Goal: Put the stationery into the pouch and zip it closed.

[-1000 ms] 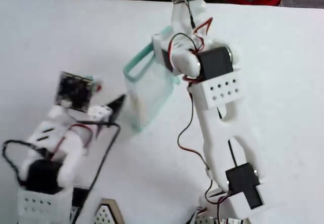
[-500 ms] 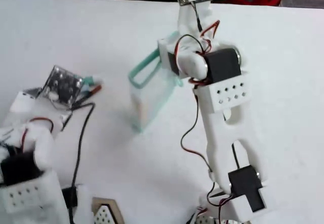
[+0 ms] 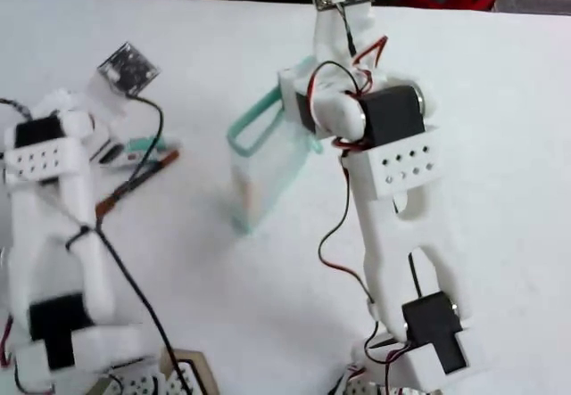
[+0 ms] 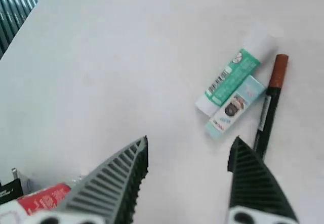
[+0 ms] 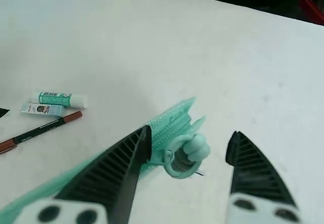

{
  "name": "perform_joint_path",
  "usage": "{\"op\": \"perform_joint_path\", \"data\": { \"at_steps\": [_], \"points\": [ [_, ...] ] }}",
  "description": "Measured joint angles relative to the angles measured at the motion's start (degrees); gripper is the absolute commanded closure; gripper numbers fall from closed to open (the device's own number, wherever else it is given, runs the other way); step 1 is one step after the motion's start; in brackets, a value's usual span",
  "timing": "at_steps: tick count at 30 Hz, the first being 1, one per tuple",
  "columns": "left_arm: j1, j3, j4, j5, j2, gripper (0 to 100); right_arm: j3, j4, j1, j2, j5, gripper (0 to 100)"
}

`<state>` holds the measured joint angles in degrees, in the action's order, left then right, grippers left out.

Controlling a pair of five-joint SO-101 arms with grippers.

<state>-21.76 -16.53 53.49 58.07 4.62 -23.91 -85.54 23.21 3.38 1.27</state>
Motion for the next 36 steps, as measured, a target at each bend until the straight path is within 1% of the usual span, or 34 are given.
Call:
{"op": "perform_joint_path", "data": {
  "at_steps": [2, 4, 9, 13, 17, 22, 24, 29, 34, 36],
  "points": [
    [0.70, 2.90, -1.14, 0.00, -6.68, 82, 0.00, 0.00, 0.00, 0.00, 0.00, 75.9],
    [1.41, 5.98, -1.67, 0.00, -12.40, 83, 0.00, 0.00, 0.00, 0.00, 0.00, 75.9],
    [2.55, 13.45, -2.11, 0.00, -23.38, 82, 0.00, 0.00, 0.00, 0.00, 0.00, 75.9],
    [3.69, 17.76, -2.11, 0.00, -29.36, 80, 0.00, 0.00, 0.00, 0.00, 0.00, 75.9],
    [3.78, 20.31, -2.11, 0.26, -31.65, 76, 0.00, 0.00, 0.00, 0.00, 0.00, 75.9],
    [3.78, 21.80, -6.33, 0.35, -33.23, 76, 1.76, 0.00, 0.00, 0.09, 0.00, 75.9],
    [4.31, 21.98, -6.59, 0.44, -33.76, 76, 1.93, 0.09, 0.00, 0.09, 0.00, 75.9],
    [5.98, 21.80, -2.37, 7.12, -34.90, 76, 1.93, 0.09, 0.00, 0.09, 0.00, 75.9],
    [6.59, 21.80, -0.70, 8.70, -36.31, 76, 1.93, 0.09, 0.00, 0.09, 0.00, 75.9],
    [6.68, 21.71, -0.88, 10.73, -36.57, 76, 1.93, 0.09, 0.00, 0.09, 0.00, 75.9]
  ]
}}
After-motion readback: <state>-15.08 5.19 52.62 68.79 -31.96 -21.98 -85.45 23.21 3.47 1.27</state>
